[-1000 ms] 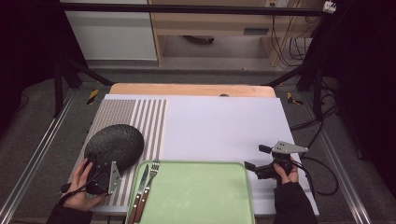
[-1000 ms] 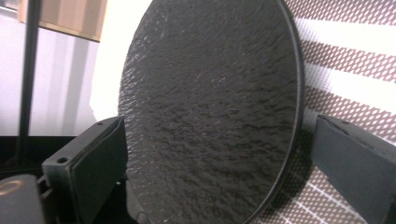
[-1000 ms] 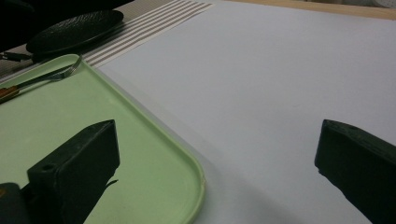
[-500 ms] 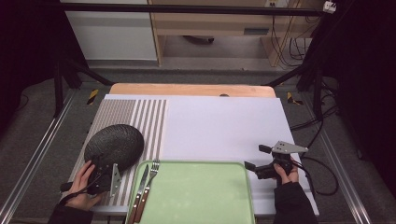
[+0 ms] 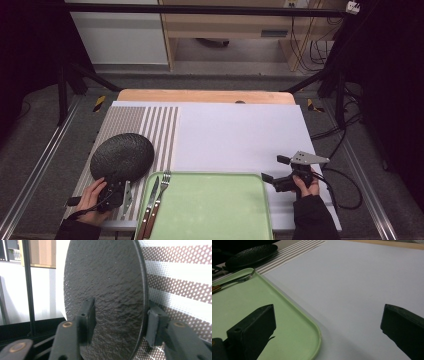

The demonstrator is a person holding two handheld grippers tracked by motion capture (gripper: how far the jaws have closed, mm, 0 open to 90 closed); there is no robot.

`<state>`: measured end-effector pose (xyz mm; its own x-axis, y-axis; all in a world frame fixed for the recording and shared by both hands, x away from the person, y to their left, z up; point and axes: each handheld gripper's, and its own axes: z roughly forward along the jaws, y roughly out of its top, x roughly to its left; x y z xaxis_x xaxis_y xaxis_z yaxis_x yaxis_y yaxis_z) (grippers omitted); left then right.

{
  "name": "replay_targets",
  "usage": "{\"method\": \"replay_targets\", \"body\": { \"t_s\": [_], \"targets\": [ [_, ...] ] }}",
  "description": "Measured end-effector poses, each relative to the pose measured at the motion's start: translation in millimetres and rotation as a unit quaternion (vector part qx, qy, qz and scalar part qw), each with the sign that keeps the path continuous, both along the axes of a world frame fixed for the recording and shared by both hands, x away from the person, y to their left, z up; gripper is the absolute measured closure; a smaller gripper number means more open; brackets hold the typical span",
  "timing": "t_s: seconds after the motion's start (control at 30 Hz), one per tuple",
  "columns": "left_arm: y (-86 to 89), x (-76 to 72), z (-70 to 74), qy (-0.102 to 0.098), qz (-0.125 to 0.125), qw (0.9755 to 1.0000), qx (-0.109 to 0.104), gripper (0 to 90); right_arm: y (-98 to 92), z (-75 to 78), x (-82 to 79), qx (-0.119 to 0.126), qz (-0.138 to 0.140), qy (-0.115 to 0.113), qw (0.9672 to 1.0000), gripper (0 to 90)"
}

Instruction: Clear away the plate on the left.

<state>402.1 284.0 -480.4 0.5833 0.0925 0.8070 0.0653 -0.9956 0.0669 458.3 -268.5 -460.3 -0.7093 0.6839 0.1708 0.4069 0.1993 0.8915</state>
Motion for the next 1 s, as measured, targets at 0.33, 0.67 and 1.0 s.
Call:
{"method": "replay_targets", "body": {
  "t_s": [0.33, 0.67, 1.0],
  "targets": [
    [-0.5, -4.3, -9.2, -0.018, -0.02, 0.9995, 0.019, 65.4, 0.1, 0.0, -0.1, 0.0, 0.0, 0.0, 1.0, 0.2],
    [-2.2, -7.4, -18.0, -0.034, -0.025, 0.9986, 0.031, 78.5, 0.2, 0.0, -0.2, 0.001, 0.0, -0.001, 1.0, 0.2],
    [-4.5, -8.8, -19.2, -0.044, -0.018, 0.9982, 0.036, 79.9, 0.3, 0.0, -0.3, 0.001, 0.0, -0.001, 1.0, 0.2]
  ]
}}
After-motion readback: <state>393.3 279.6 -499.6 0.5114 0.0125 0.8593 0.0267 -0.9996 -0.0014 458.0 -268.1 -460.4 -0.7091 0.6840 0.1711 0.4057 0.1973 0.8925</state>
